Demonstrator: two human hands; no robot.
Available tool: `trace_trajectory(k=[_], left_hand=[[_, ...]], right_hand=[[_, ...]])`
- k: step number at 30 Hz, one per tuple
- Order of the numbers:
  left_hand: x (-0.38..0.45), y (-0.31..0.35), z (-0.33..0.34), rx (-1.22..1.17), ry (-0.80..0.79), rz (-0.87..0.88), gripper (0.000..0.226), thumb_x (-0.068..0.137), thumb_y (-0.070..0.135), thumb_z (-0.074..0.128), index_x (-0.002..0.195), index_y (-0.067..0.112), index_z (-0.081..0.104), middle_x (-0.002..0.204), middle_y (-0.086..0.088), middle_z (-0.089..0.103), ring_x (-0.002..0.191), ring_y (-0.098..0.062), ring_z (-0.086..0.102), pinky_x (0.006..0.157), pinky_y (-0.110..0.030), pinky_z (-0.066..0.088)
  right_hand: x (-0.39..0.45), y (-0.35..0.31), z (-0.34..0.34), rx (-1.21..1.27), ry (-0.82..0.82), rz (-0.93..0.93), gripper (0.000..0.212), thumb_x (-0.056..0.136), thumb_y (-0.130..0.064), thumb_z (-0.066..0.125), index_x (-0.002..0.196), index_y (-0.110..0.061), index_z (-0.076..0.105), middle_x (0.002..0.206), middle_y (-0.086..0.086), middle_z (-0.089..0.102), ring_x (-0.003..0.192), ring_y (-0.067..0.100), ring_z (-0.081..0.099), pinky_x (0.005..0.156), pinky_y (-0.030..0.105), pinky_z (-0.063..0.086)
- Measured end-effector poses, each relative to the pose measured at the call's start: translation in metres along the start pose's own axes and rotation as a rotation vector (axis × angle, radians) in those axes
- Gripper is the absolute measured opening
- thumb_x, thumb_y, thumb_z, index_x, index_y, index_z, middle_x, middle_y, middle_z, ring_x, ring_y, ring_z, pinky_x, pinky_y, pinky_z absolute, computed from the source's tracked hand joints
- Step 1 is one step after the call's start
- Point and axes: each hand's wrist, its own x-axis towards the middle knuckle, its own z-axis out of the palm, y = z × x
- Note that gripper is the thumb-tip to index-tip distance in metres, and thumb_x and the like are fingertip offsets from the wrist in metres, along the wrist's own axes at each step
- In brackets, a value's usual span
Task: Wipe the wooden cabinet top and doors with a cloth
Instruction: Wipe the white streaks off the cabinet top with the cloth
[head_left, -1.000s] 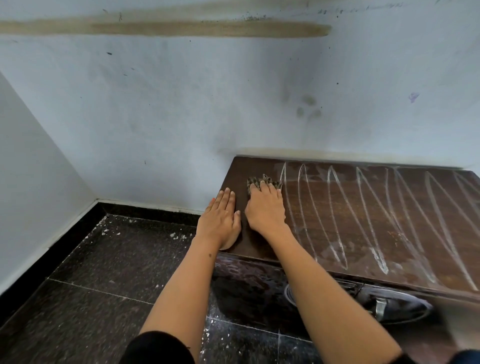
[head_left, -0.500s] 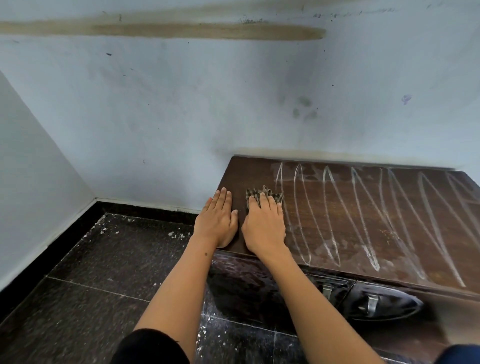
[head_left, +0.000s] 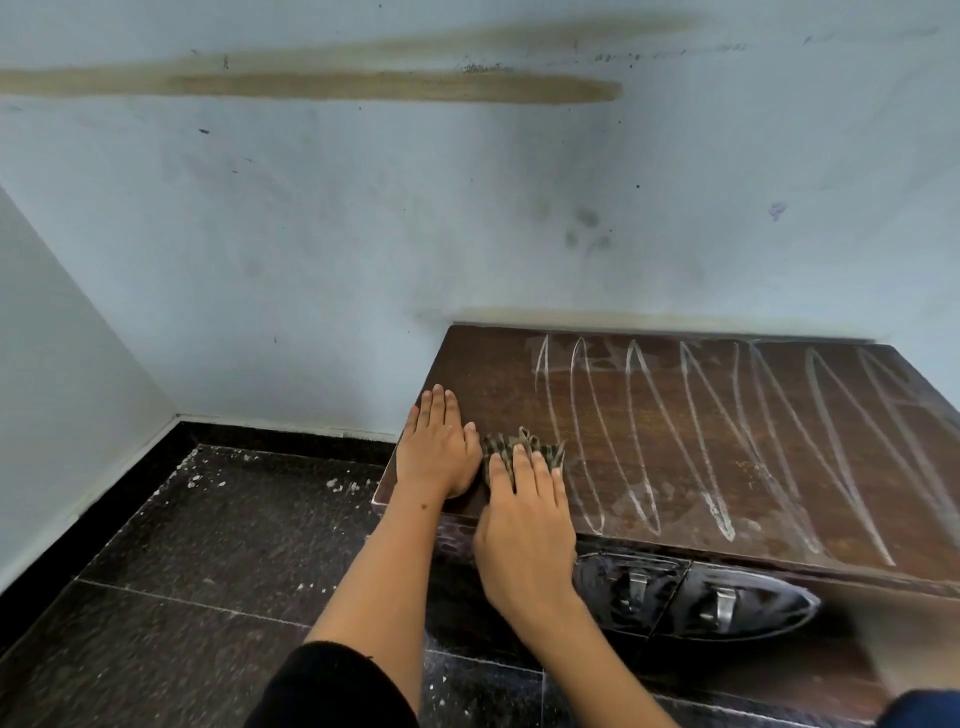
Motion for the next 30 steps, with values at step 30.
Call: trace_trajectory(k=[30], left_hand=[[0.005, 0.007, -0.002, 0.016, -0.033, -0.058, 0.059, 0.102, 0.033, 0.017, 0.151, 0.004, 0.001, 0.159, -0.012, -0.004, 0.147, -0.022, -0.007, 0.117, -0.038, -0.008]], right_hand=[[0.012, 0.016, -0.007, 0.026, -0.042, -0.054, 0.049, 0.099, -0.023, 0.033, 0.147, -0.015, 0.028, 0.156, 0.008, 0.021, 0.145, 0.022, 0.013, 0.119, 0.038, 0.003]])
